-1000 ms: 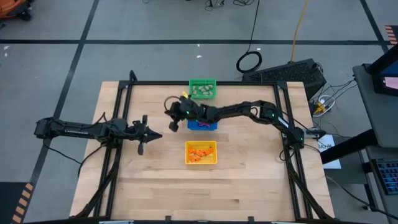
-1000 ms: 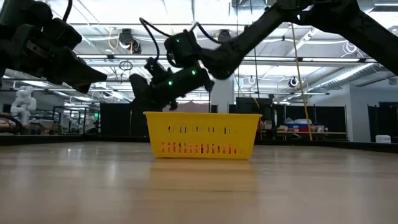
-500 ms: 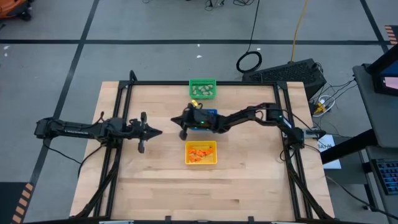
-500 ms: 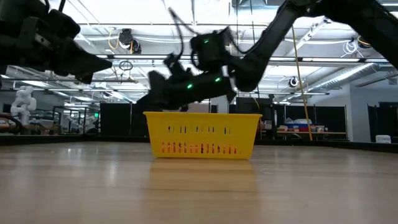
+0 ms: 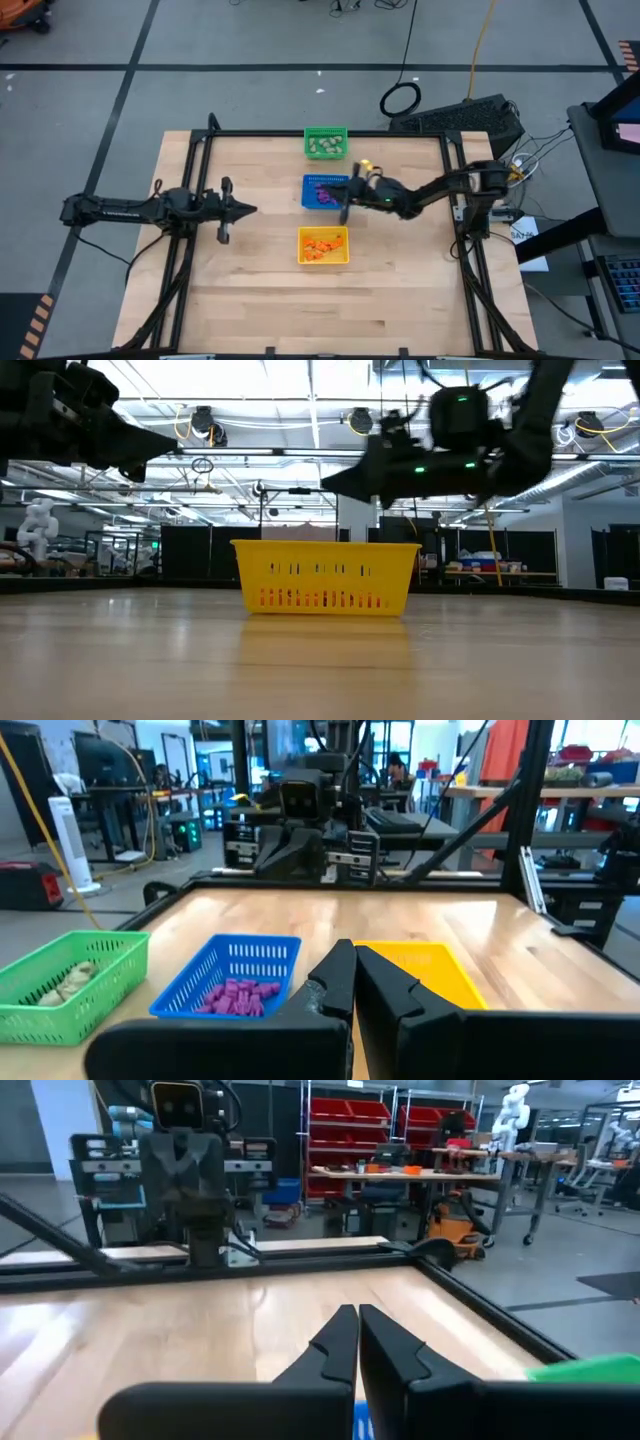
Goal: Sort Halloween decoration
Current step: Return to Home Position
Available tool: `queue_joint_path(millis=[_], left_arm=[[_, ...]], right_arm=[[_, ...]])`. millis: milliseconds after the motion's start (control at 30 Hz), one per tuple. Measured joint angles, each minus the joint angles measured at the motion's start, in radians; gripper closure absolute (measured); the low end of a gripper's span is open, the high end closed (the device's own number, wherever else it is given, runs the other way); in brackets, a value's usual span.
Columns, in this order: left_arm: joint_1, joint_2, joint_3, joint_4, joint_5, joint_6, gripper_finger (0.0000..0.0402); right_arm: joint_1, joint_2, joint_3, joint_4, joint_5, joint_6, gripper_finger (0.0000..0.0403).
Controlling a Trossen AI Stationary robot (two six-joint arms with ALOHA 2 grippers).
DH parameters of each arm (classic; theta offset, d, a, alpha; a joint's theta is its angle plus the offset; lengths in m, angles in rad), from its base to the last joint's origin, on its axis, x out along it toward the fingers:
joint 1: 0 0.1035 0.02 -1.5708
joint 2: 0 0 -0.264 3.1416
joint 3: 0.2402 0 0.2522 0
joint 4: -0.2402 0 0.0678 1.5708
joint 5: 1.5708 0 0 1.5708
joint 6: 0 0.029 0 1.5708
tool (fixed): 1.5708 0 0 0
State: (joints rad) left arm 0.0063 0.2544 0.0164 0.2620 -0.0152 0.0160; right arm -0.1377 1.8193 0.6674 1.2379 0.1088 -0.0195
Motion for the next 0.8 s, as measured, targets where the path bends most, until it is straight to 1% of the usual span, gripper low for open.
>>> queue_joint_path(millis=[200,300,433,533,600,733,800], left_arm=[[0.000,-0.039,0.000,-0.047,-0.034,0.001,0.0391],[0.000,-0.060,0.000,-0.048,-0.053,0.011,0.0391],[0.000,-0.095,0.000,-0.067,-0.055,0.017,0.0391],[0.000,-0.125,0.000,-0.092,-0.058,0.016,0.0391],[0.000,-0.145,0.000,-0.104,-0.071,0.016,0.0391],[0.000,-0.189,0.000,-0.164,-0.112,0.017,0.0391],[0.000,-0.214,0.000,-0.196,-0.132,0.017,0.0391]], right_arm=[[-0.026,-0.219,-0.209,0.000,0.003,-0.001,0.0403],[-0.041,-0.337,-0.314,-0.004,0.048,-0.001,0.0403],[-0.074,-0.503,-0.445,-0.016,0.051,0.005,0.0403],[-0.101,-0.631,-0.521,-0.076,0.042,0.015,0.0403],[-0.122,-0.712,-0.560,-0.140,-0.008,0.026,0.0403],[-0.175,-0.864,-0.597,-0.263,-0.174,0.051,0.0403],[-0.198,-0.934,-0.602,-0.352,-0.193,0.046,0.0403]])
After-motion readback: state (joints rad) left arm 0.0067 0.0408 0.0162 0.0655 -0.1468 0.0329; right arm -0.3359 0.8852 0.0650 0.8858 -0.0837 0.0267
